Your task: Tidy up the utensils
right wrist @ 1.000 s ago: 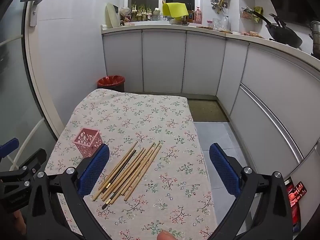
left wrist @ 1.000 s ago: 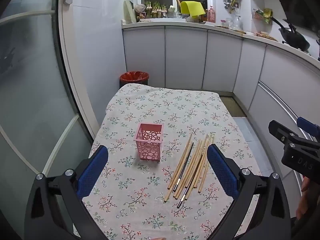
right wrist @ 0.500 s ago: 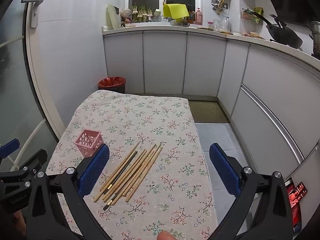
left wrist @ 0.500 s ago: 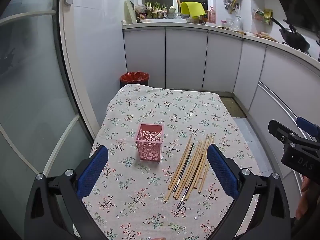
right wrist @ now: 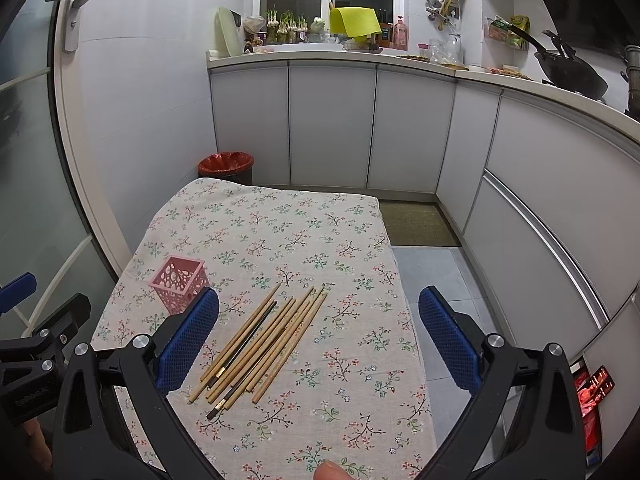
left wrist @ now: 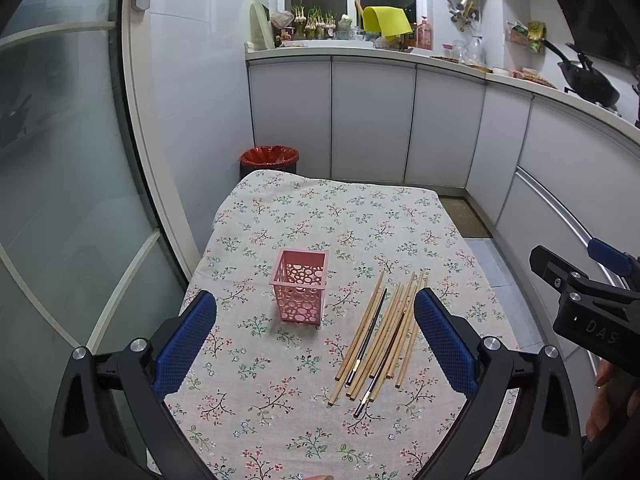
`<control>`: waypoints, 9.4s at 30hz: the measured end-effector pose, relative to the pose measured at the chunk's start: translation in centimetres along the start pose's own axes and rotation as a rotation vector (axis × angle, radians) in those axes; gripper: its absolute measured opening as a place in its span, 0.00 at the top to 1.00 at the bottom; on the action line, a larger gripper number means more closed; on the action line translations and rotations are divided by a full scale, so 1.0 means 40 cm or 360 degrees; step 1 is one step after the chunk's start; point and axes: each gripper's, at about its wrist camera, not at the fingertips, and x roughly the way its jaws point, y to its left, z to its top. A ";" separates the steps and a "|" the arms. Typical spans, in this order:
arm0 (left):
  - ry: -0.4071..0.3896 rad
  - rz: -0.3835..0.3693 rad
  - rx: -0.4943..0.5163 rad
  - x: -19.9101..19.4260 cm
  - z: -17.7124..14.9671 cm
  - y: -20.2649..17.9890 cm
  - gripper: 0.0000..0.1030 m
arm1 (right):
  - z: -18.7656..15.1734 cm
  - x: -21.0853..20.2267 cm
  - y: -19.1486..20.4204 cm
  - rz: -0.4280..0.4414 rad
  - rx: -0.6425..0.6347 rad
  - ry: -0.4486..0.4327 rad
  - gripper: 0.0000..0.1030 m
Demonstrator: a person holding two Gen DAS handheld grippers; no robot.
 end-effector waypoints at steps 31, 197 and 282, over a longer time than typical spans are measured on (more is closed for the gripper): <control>-0.0003 -0.0097 -0.0009 -0.011 0.003 -0.002 0.07 | -0.001 0.000 0.001 -0.0001 0.0002 -0.0003 0.07; -0.0128 -0.0181 -0.0124 0.429 0.175 0.175 0.95 | 0.115 0.436 0.279 0.0621 0.0280 -0.0275 0.95; 0.0646 -0.0200 0.0307 0.496 -0.096 -0.009 0.07 | -0.145 0.747 -0.050 0.0060 0.0157 0.1080 0.95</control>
